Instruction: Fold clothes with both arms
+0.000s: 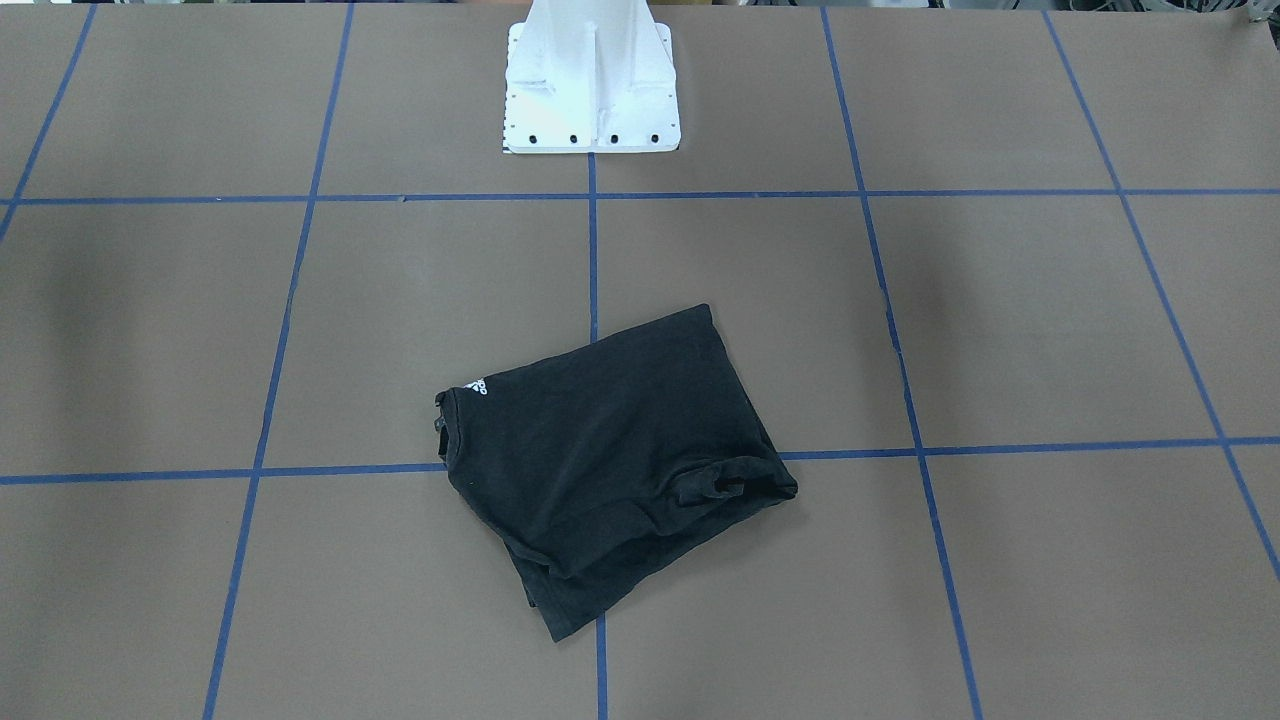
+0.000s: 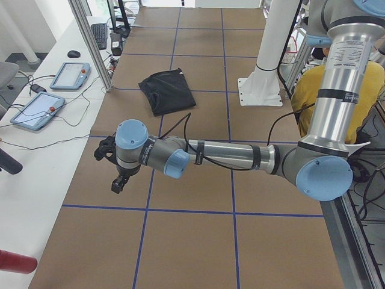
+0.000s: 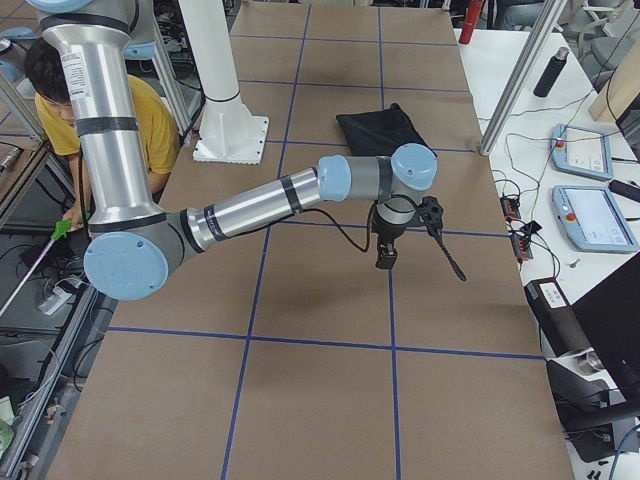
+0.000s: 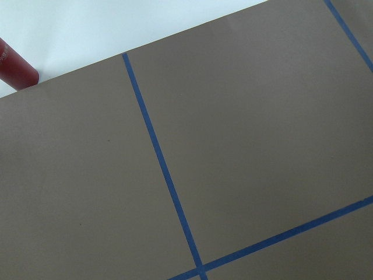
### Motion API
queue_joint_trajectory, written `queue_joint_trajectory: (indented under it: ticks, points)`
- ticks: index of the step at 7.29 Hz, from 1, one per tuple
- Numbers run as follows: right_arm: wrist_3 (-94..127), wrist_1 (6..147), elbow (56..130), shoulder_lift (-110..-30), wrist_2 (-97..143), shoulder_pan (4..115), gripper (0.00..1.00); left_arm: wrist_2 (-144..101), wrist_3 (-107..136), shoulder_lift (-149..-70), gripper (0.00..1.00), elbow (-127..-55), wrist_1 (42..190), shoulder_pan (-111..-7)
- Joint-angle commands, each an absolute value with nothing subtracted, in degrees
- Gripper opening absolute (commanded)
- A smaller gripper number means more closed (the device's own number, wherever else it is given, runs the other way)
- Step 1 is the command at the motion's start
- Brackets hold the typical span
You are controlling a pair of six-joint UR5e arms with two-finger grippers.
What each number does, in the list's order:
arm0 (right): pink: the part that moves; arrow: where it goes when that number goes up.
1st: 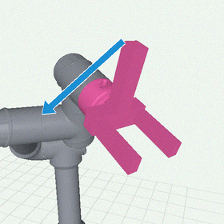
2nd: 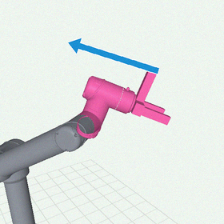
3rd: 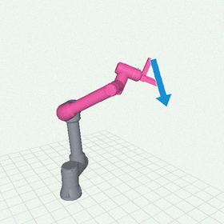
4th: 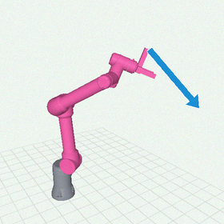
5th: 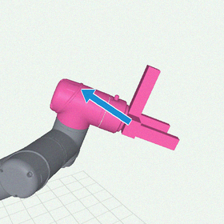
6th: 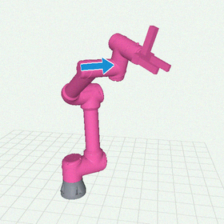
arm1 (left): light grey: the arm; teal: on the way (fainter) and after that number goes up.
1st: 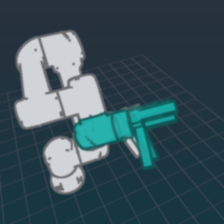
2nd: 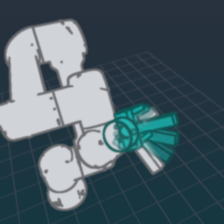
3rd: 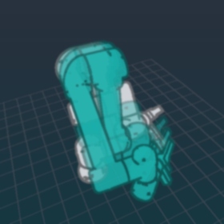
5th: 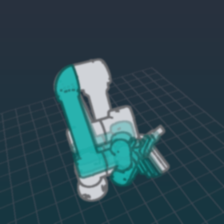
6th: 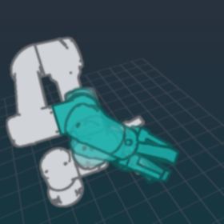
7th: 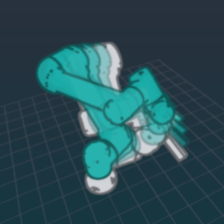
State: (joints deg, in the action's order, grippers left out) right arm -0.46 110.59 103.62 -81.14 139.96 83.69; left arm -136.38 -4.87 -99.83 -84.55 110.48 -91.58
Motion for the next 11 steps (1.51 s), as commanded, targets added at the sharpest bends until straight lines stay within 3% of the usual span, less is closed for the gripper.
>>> queue_joint_trajectory:
  ticks: [1, 3, 11]
  points:
    - [-0.44, 107.43, 103.62, -82.08, 136.26, 83.24, 1.0, -136.58, -4.83, -100.1, 1.0, -84.72, 110.48, -91.5]
    - [0.18, 100.56, 102.66, -82.62, 135.53, 82.27, 1.0, -136.23, -4.92, -100.19, 1.0, -84.99, 110.57, -91.58]
    - [0.35, 99.23, 101.42, -83.14, 136.14, 82.44, 1.0, -136.67, -4.92, -98.35, 1.0, -87.8, 110.48, -91.5]
